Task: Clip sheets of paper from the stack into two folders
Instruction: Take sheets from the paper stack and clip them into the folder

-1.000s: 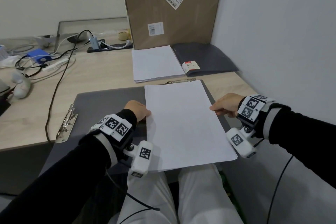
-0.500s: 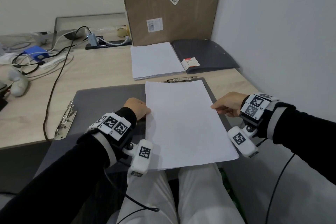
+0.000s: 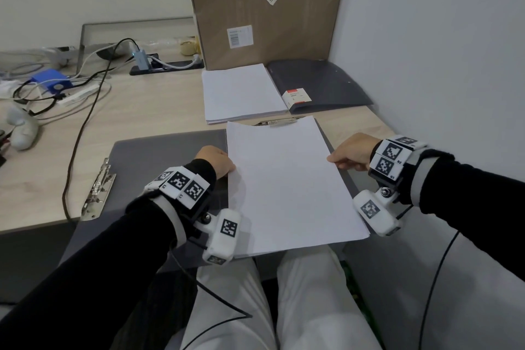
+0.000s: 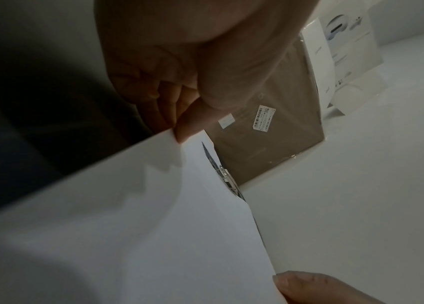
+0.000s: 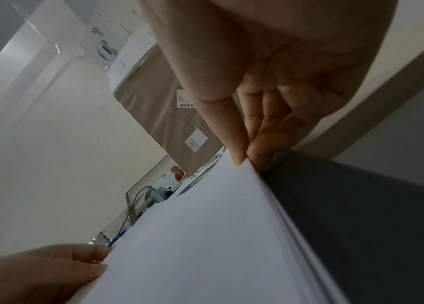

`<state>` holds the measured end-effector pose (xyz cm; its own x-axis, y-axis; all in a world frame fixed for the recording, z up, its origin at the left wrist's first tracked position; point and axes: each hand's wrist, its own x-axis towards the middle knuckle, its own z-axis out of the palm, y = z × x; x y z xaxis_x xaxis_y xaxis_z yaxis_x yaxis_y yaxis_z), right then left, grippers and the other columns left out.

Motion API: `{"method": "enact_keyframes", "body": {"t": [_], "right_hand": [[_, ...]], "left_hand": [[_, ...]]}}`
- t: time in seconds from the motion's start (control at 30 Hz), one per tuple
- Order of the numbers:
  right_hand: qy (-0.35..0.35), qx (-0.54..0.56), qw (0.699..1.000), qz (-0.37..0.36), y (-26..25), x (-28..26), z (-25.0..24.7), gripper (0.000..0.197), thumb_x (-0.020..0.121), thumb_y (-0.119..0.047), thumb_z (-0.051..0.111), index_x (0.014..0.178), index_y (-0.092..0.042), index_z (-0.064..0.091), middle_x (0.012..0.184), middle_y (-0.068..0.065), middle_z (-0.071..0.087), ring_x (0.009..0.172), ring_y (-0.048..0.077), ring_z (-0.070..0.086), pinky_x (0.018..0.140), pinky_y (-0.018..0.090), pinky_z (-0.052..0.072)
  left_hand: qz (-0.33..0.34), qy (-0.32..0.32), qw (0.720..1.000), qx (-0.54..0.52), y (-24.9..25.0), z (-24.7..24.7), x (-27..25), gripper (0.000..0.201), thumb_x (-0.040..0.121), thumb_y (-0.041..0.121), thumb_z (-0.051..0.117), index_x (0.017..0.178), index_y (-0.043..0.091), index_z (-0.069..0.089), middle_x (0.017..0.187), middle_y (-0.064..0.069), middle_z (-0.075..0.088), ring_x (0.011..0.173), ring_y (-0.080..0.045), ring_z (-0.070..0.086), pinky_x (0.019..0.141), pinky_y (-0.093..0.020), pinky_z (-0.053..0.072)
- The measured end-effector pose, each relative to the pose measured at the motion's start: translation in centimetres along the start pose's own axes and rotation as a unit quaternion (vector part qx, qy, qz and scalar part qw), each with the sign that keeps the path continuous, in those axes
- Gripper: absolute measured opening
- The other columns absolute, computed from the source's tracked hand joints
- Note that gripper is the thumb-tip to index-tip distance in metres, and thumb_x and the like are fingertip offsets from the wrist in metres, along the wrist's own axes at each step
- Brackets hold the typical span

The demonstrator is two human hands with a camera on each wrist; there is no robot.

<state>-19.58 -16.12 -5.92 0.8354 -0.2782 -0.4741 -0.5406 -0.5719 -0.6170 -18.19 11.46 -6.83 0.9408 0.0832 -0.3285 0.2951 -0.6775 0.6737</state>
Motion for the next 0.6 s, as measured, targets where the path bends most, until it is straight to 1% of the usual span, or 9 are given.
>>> {"method": "enact_keyframes", "body": {"t": [0.1, 0.17, 0.2, 0.23, 0.3, 0.37, 0.5, 0.57, 0.6], "right_hand": [[0.013, -0.019, 1.0, -0.011, -0.4, 0.3, 0.1, 0.017, 0.082, -0.012, 0.069, 0.068, -0.009, 0.059, 0.064, 0.005, 0.063, 0.047, 0.009, 0.058, 0.038, 0.014, 0.038], [0.016, -0.025, 0.999, -0.015, -0.5, 0.8, 0.2, 0.015, 0.081, -0.011, 0.07, 0.07, -0.007, 0.062, 0.066, 0.007, 0.065, 0.061, 0.015, 0.063, 0.06, 0.023, 0.054], [0.018, -0.03, 0.999, -0.016, -0.6, 0.9, 0.2, 0.013, 0.081, -0.011, 0.07, 0.071, -0.006, 0.063, 0.067, 0.007, 0.066, 0.068, 0.017, 0.063, 0.074, 0.029, 0.055], [0.022, -0.037, 0.999, -0.02, -0.7, 0.9, 0.3, 0.012, 0.081, -0.011, 0.069, 0.071, -0.006, 0.063, 0.068, 0.007, 0.066, 0.069, 0.017, 0.062, 0.079, 0.032, 0.054], [0.035, -0.057, 0.997, -0.032, -0.9, 0.8, 0.5, 0.014, 0.08, -0.011, 0.068, 0.068, -0.007, 0.061, 0.066, 0.006, 0.065, 0.058, 0.014, 0.057, 0.065, 0.028, 0.05], [0.046, -0.073, 0.995, -0.04, -1.0, 0.6, 0.5, 0.016, 0.079, -0.013, 0.069, 0.065, -0.008, 0.061, 0.063, 0.004, 0.064, 0.051, 0.013, 0.051, 0.054, 0.022, 0.042], [0.06, -0.064, 0.994, -0.06, -0.9, 0.2, 0.3, 0.017, 0.08, -0.021, 0.071, 0.08, -0.004, 0.069, 0.074, 0.007, 0.067, 0.065, 0.021, 0.058, 0.062, 0.027, 0.044], [0.065, -0.049, 0.994, -0.072, -0.4, -0.1, 0.0, 0.018, 0.081, -0.024, 0.069, 0.083, -0.006, 0.069, 0.084, 0.008, 0.068, 0.078, 0.022, 0.06, 0.067, 0.028, 0.046], [0.07, -0.039, 0.994, -0.078, -0.1, -0.4, 0.0, 0.014, 0.082, -0.023, 0.069, 0.078, -0.009, 0.067, 0.086, 0.008, 0.068, 0.082, 0.021, 0.061, 0.069, 0.028, 0.047]], "left_hand": [[-0.007, -0.015, 0.999, 0.03, 0.1, 0.1, 0.3, 0.012, 0.089, 0.004, 0.054, 0.097, 0.001, 0.063, 0.092, -0.015, 0.058, 0.081, -0.026, 0.053, 0.066, -0.03, 0.044], [-0.01, -0.013, 0.999, 0.033, 0.1, 0.2, 0.7, 0.007, 0.088, 0.003, 0.055, 0.093, 0.003, 0.06, 0.089, -0.014, 0.059, 0.073, -0.026, 0.053, 0.058, -0.027, 0.044], [-0.01, -0.009, 0.999, 0.035, 0.1, 0.2, 0.8, 0.007, 0.087, 0.003, 0.055, 0.092, 0.003, 0.06, 0.088, -0.014, 0.059, 0.073, -0.027, 0.054, 0.058, -0.027, 0.045], [-0.008, -0.004, 0.999, 0.042, 0.0, 0.2, 1.0, 0.006, 0.086, 0.003, 0.056, 0.09, 0.004, 0.06, 0.086, -0.013, 0.059, 0.074, -0.027, 0.054, 0.061, -0.028, 0.047], [-0.002, 0.01, 0.998, 0.062, -0.1, 0.3, 1.4, 0.003, 0.084, 0.004, 0.057, 0.082, 0.006, 0.058, 0.084, -0.012, 0.058, 0.077, -0.027, 0.053, 0.069, -0.029, 0.047], [0.001, 0.019, 0.997, 0.077, -0.1, 0.4, 1.4, 0.006, 0.082, 0.004, 0.057, 0.077, 0.007, 0.056, 0.082, -0.011, 0.055, 0.075, -0.027, 0.051, 0.069, -0.029, 0.045], [0.004, 0.033, 0.997, 0.075, 0.0, 0.3, 1.1, 0.014, 0.08, 0.004, 0.059, 0.071, 0.012, 0.05, 0.078, -0.009, 0.049, 0.074, -0.024, 0.045, 0.065, -0.026, 0.039], [0.02, 0.045, 0.997, 0.053, 0.1, 0.2, 0.5, 0.01, 0.082, 0.008, 0.062, 0.089, 0.011, 0.055, 0.091, -0.007, 0.053, 0.085, -0.026, 0.049, 0.073, -0.027, 0.04], [0.034, 0.048, 0.997, 0.04, 0.2, 0.2, 0.2, 0.023, 0.083, 0.01, 0.063, 0.105, 0.008, 0.055, 0.102, -0.008, 0.054, 0.091, -0.025, 0.052, 0.075, -0.028, 0.041]]}}
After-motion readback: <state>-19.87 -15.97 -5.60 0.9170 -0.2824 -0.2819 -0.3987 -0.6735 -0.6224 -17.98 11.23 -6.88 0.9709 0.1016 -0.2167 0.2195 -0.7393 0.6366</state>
